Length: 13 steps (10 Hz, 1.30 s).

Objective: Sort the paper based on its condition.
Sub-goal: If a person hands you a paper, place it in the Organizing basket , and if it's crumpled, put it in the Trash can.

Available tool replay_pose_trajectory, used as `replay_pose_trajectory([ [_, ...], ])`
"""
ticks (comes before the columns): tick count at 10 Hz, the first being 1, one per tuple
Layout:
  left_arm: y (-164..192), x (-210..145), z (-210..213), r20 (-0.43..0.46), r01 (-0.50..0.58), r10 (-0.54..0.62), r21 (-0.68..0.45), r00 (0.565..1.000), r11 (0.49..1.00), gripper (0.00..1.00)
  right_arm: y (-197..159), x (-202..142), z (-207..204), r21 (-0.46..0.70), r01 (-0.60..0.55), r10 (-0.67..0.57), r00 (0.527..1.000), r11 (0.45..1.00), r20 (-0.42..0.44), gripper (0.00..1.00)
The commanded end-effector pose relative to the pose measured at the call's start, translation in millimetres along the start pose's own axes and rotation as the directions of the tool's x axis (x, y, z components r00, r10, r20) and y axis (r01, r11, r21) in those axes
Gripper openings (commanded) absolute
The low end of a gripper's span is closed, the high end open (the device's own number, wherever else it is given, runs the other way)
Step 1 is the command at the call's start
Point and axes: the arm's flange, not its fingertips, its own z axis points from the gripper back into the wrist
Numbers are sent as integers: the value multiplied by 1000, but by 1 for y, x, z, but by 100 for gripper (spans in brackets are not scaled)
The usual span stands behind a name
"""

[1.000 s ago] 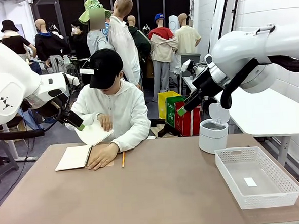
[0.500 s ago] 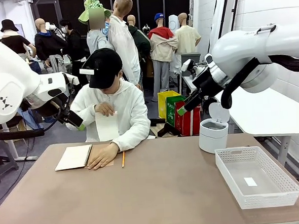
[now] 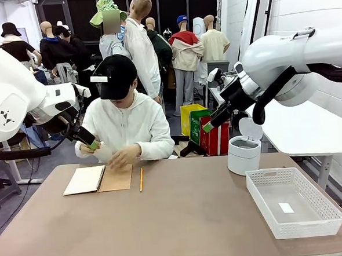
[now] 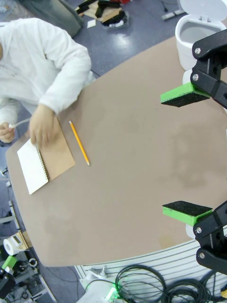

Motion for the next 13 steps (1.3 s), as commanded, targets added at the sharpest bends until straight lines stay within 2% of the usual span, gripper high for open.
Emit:
replay_pose_trajectory([
  [1,1,0,0,5,-4,4,-2,1000,1000,100,-1,0,-2,-6,4,-4,1000,1000,0,100],
  [13,1,0,0,5,-4,4,-2,1000,1000,100,-1,0,-2,-6,4,-4,1000,1000,0,100],
])
